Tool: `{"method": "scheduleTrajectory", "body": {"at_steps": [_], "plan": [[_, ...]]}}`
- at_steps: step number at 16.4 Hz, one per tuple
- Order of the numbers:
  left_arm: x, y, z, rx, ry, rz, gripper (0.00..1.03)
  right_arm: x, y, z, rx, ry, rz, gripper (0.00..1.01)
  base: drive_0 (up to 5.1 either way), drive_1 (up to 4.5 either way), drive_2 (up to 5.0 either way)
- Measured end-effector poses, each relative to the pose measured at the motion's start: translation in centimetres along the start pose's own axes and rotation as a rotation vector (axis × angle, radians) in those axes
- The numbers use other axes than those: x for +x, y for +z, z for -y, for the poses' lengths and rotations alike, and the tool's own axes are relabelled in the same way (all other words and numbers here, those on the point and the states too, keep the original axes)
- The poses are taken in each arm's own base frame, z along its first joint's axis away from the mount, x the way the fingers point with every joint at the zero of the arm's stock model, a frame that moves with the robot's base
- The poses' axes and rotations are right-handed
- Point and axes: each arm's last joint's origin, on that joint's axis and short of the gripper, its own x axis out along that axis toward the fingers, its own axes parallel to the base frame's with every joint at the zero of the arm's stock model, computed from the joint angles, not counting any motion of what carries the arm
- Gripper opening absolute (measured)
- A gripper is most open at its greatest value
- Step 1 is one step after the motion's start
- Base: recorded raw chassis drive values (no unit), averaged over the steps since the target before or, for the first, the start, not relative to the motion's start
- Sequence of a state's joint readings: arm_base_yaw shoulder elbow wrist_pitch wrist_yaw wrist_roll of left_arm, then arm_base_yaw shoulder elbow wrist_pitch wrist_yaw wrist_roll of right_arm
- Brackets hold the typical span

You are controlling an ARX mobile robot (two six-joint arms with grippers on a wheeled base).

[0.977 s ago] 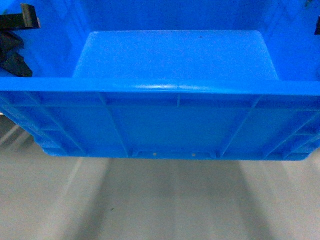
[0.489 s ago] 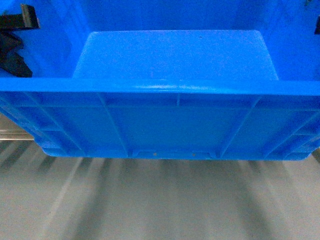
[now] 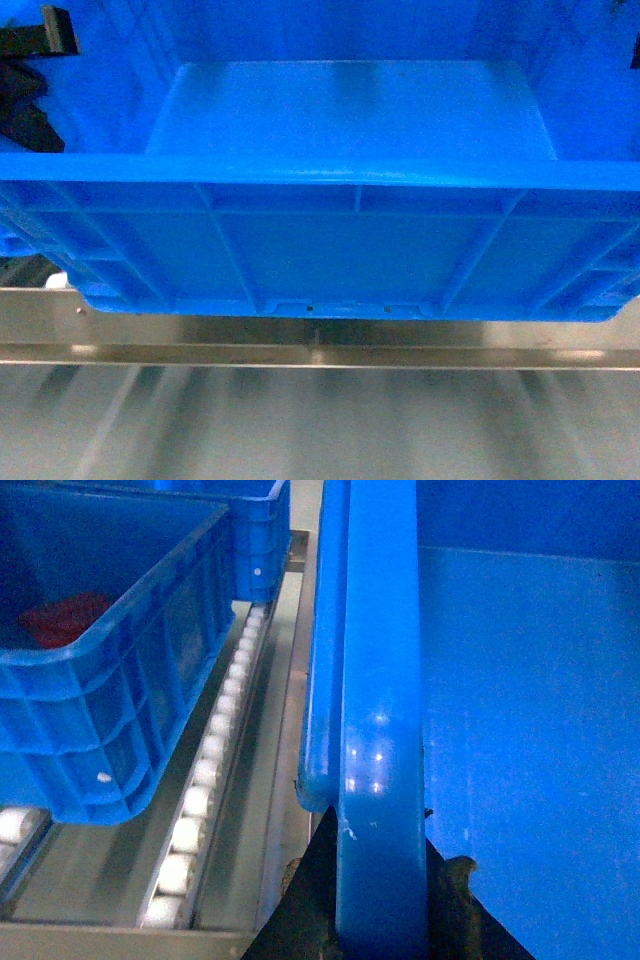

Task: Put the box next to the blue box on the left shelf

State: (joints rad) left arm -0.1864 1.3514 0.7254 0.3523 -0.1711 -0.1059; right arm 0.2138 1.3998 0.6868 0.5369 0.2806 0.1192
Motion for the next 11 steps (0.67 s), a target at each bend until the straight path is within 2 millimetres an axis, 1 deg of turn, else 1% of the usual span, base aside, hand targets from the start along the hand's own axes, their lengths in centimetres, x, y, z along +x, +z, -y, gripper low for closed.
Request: {"method": "scheduleTrajectory", "body": {"at_steps": [5,11], "plan": [[0.0,0.0,0.0,0.0,0.0,0.0,0.08,0.0,0.01,-0.01,0.0,0.001,0.001,0.16,0.0,4.24,-4.3],[0.0,0.04,0.0,-0.001,-0.001,0.004,0.08,0.01,0.02,0.0,0.001,0.001,0.002,0.16,0.0,0.0,0.0]]}}
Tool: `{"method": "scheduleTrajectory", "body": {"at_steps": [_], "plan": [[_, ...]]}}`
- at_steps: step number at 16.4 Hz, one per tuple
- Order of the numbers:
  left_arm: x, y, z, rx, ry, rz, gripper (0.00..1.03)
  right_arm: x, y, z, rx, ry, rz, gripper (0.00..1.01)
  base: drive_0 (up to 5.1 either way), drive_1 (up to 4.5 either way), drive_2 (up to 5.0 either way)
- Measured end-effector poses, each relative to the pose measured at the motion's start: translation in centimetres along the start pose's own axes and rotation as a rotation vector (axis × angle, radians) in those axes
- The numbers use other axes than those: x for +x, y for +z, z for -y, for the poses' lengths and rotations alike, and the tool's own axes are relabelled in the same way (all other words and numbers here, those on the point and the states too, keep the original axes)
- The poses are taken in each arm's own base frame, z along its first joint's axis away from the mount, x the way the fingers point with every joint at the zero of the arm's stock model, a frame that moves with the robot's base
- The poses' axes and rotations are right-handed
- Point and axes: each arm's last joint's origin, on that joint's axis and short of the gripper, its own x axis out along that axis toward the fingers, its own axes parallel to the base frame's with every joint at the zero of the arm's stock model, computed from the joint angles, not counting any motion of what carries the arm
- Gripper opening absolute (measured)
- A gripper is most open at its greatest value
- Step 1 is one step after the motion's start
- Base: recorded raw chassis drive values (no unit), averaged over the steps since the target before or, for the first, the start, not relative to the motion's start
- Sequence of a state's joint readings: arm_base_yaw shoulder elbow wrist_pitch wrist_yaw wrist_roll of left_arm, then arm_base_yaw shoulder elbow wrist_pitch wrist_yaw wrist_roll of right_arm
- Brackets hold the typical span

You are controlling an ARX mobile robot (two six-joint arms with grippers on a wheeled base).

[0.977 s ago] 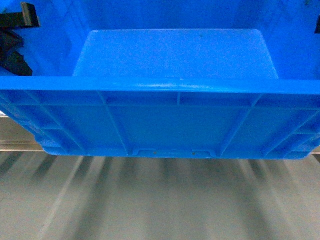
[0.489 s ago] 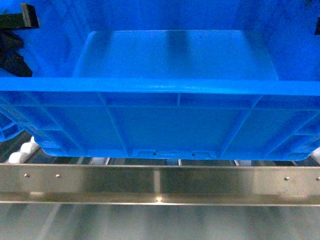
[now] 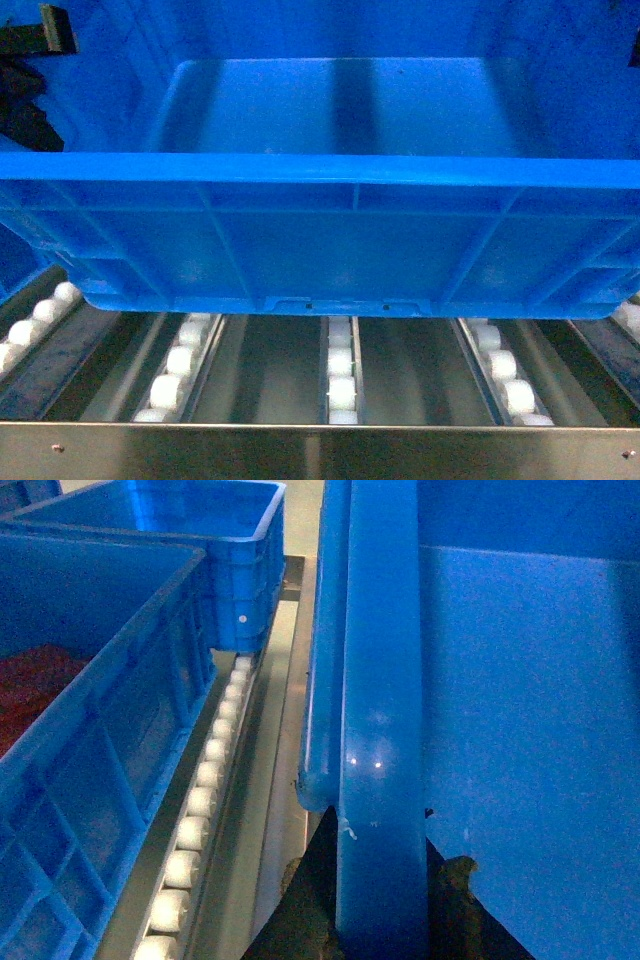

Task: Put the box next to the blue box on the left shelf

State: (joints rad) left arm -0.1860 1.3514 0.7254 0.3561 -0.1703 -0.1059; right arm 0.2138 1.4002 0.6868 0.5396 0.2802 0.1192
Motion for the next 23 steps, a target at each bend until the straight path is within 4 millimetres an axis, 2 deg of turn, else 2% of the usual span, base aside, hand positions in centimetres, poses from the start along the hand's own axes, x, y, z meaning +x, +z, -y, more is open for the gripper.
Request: {"method": "scheduleTrajectory", "body": {"at_steps": [23], "plan": [[0.0,-0.01,0.0,0.0,0.001,-0.001,0.08,0.0,-0.01,0.0,-0.001,0.0,-0.001,0.16,0.0,0.0,0.0]]}}
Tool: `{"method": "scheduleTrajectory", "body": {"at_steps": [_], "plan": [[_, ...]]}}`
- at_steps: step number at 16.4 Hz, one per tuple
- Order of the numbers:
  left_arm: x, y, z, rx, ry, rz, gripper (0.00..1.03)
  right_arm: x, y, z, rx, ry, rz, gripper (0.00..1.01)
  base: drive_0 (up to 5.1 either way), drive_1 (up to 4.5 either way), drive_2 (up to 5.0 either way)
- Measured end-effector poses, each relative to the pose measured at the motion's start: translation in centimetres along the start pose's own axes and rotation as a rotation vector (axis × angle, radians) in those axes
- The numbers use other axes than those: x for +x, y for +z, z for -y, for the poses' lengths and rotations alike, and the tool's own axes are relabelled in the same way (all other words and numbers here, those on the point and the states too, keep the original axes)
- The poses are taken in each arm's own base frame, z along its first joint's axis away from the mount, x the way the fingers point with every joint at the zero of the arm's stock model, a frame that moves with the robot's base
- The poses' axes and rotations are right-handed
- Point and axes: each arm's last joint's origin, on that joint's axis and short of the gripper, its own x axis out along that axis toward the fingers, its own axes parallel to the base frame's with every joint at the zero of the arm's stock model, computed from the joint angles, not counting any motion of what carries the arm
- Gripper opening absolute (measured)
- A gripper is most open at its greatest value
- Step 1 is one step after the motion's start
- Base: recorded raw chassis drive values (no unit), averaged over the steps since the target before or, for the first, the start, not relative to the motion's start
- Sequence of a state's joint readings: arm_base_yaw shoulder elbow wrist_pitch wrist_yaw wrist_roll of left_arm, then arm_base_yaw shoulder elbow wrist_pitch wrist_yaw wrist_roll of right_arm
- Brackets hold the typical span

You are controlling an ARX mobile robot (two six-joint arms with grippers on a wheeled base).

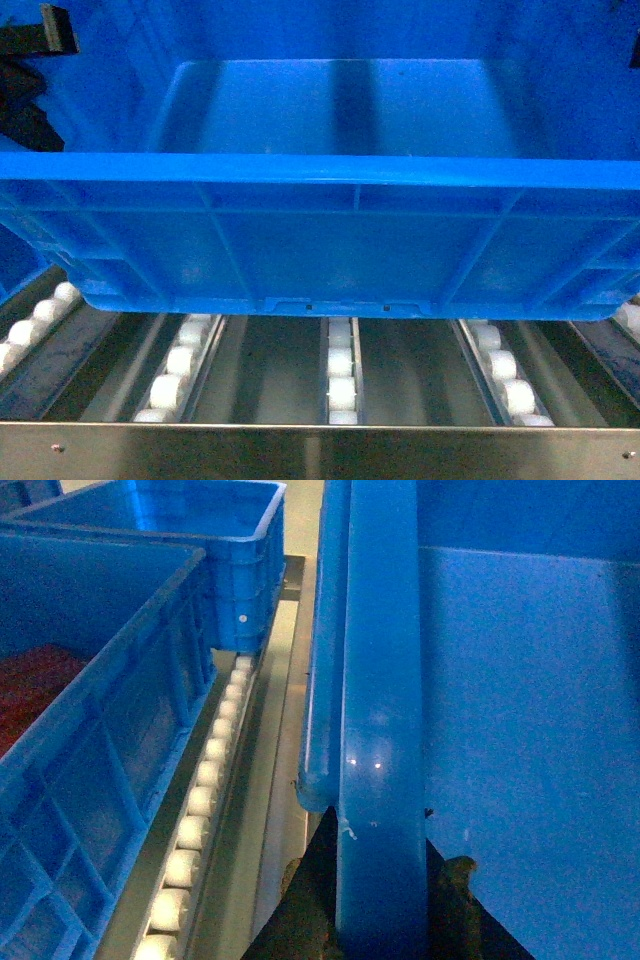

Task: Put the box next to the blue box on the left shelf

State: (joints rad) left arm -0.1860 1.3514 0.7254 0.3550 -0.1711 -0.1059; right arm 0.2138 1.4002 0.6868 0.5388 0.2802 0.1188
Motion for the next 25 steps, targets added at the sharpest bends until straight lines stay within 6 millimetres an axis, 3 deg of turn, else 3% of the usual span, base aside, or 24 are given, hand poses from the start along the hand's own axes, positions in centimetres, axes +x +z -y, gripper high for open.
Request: {"method": "scheduleTrajectory", "body": {"at_steps": [20,22,25], "plan": [[0.0,0.0,0.0,0.0,0.0,0.0,0.08,0.0,0.0,0.0,0.0,0.0,0.0,0.16,0.0,0.0,0.0],[0.3,-1.1,0.4,0.043,0.06,0.144,0.08,0.0,-0.1,0.0,-0.044,-0.063,-0.015,0.16,0.0,0.0,0.0],[0.4,-0.5,0.7,0.071,0.085,0.227,0.08,0.5,0.5,-0.2,-0.07,-0.072,-0.023,0.16,0.0,0.0,0.0]]}}
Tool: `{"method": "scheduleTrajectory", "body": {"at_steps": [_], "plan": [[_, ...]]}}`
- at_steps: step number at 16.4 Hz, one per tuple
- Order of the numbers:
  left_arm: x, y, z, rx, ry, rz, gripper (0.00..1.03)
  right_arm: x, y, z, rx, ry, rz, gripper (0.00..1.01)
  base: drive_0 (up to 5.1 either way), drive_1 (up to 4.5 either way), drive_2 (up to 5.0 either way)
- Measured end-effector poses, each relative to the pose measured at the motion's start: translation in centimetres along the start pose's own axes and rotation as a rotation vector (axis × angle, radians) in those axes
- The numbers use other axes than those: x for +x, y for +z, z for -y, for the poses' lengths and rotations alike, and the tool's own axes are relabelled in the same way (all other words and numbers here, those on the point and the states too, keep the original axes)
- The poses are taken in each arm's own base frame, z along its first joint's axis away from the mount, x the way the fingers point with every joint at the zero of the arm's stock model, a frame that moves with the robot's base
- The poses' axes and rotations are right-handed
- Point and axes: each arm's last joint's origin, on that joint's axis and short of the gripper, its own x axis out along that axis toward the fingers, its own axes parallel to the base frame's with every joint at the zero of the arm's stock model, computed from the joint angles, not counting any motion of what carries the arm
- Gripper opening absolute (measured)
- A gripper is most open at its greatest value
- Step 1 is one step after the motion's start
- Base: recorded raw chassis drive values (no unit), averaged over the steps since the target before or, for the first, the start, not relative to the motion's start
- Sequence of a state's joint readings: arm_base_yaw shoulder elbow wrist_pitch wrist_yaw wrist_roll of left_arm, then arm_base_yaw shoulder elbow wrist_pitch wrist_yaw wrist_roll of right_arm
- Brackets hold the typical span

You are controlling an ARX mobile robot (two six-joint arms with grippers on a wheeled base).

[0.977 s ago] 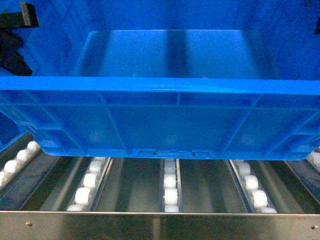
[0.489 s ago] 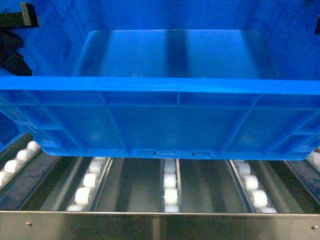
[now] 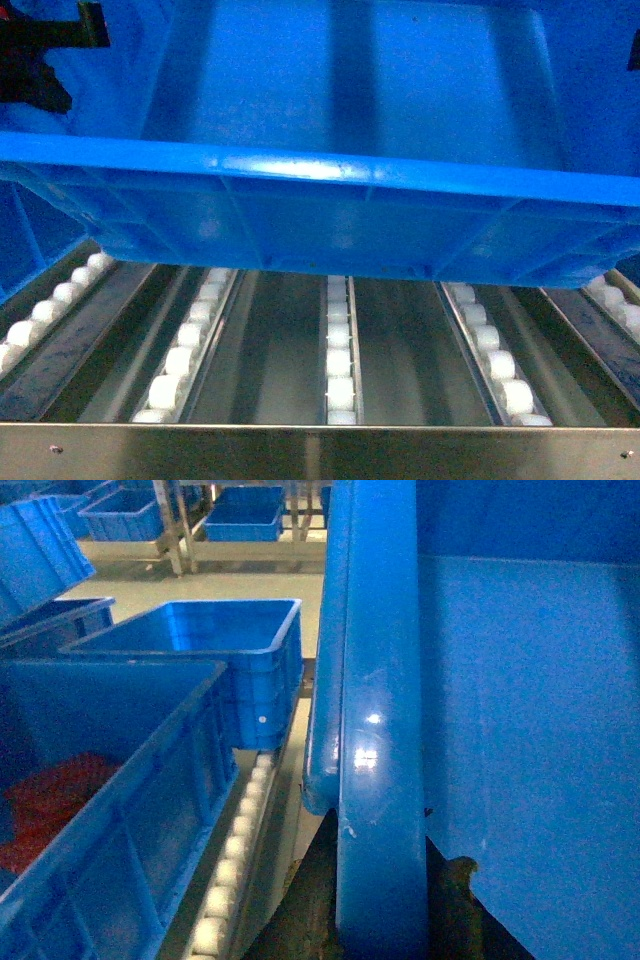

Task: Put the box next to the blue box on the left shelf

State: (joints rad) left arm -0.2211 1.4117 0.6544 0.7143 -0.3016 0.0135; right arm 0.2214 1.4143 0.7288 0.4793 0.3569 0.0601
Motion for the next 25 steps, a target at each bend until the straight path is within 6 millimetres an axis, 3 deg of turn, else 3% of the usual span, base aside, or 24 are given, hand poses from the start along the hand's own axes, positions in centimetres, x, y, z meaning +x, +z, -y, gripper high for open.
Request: {"method": "scheduleTrajectory", "body": {"at_steps": [2,4,6,11,15,17,20,22,24,25], "plan": [[0.7,-0.1,-0.1,0.026,0.019,-0.031,0.08,1.3,-0.1,-0.4,0.004,0.047,-0.066,0.16,0.0,0.0,0.0],[1.5,-1.5,0.0,0.068,0.035,-0.161,0.08,3.5,-1.9,-0.6,-0.004,0.081,-0.232,0.16,0.0,0.0,0.0],[1.9,-1.9,-0.1,0.061,0.034,-0.232,0.08,4.2,-1.7,-0.6,-0.007,0.091,-0.271,0.16,0.0,0.0,0.0],[3.3,-0.7,0.0,0.004,0.03,-0.309,0.08,5.3,0.9,-0.8,-0.013,0.107,-0.237,0.15,0.0,0.0,0.0],[4.4,-3.1,0.0,0.014,0.005,-0.467,0.08,5.6,-1.0,-1.1,-0.021,0.104,-0.387,0.15,0.0,0.0,0.0],[4.8,-3.1,0.2,0.088,0.056,-0.446,0.25,5.6,-0.9,-1.2,-0.028,0.123,-0.38,0.3,0.0,0.0,0.0],[5.2,-2.4,0.0,0.119,0.057,-0.417,0.57,4.9,0.0,-2.5,-0.035,0.227,-0.353,0.61,0.0,0.0,0.0],[5.1,-2.2,0.0,0.126,0.069,-0.406,0.71,4.6,0.3,-2.8,-0.041,0.249,-0.342,0.77,0.0,0.0,0.0],[5.1,-1.3,-0.1,0.087,0.057,-0.299,0.97,4.5,1.3,-2.5,-0.045,0.22,-0.263,1.0,0.0,0.0,0.0],[4.9,-0.6,-0.2,0.064,0.06,-0.233,1.0,4.3,1.8,-2.2,-0.046,0.207,-0.241,0.98,0.0,0.0,0.0]]}}
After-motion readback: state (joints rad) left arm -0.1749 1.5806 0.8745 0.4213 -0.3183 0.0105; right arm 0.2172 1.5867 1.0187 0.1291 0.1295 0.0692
